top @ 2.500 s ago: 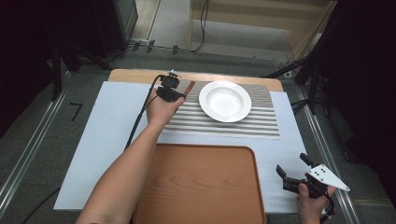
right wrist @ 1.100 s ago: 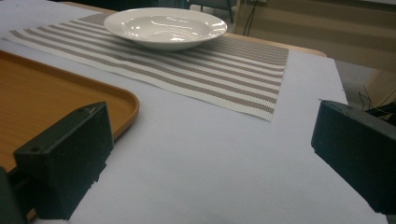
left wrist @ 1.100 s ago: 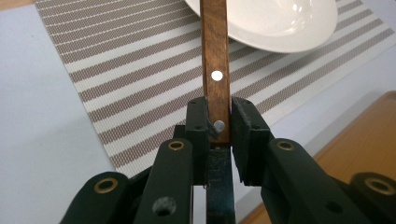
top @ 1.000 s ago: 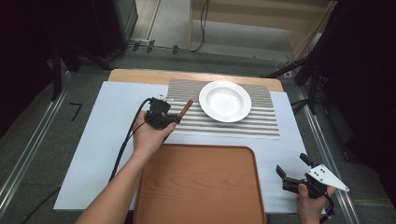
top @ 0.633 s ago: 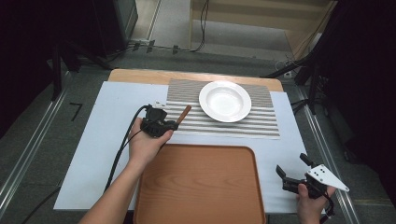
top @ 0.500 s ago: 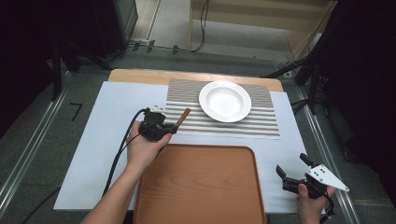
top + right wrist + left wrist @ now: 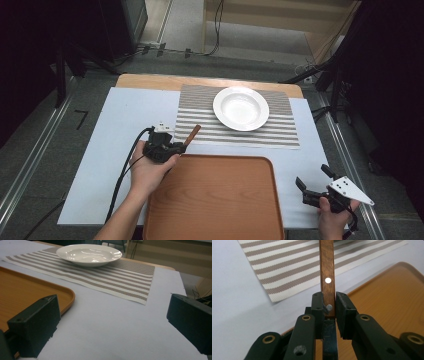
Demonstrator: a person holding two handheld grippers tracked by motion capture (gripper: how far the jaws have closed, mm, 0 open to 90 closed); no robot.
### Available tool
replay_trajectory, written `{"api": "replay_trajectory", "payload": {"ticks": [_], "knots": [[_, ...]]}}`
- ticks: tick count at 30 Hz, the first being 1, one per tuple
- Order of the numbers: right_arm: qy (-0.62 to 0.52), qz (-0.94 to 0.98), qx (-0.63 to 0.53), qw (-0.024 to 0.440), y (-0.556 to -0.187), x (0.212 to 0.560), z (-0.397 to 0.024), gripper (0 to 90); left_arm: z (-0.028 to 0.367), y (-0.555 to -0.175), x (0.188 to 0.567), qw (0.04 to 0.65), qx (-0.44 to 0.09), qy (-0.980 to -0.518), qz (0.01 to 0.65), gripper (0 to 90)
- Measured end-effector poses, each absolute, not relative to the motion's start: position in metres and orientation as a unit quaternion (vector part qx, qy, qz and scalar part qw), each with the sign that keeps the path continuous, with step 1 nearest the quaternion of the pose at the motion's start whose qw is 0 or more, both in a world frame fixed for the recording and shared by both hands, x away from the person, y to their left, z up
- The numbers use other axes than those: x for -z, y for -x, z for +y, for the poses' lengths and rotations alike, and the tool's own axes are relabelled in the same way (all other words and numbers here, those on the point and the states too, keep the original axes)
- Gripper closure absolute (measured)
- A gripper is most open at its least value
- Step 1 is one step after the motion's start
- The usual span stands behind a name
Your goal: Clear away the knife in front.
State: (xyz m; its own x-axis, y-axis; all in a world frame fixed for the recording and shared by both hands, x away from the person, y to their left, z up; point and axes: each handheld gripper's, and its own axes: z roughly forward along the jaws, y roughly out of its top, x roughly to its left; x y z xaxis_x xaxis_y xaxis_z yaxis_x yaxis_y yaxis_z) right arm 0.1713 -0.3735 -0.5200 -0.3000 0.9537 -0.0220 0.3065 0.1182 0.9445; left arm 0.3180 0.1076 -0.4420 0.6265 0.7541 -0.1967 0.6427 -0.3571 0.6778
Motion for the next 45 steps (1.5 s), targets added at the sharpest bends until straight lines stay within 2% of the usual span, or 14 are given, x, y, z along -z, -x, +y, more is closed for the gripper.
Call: {"api": "replay_trajectory", "payload": {"ticks": [22,45], "knots": [[-0.476,0.661,-0.462,0.350,-0.171,0.520,-0.374,0.0,0.127,-0.277,0.463,0.370,-0.067,-0.817,0.437,77.3],[-0.475,0.662,-0.461,0.350,-0.171,0.520,-0.373,0.0,0.140,-0.249,0.486,0.363,-0.051,-0.813,0.452,77.2]]}}
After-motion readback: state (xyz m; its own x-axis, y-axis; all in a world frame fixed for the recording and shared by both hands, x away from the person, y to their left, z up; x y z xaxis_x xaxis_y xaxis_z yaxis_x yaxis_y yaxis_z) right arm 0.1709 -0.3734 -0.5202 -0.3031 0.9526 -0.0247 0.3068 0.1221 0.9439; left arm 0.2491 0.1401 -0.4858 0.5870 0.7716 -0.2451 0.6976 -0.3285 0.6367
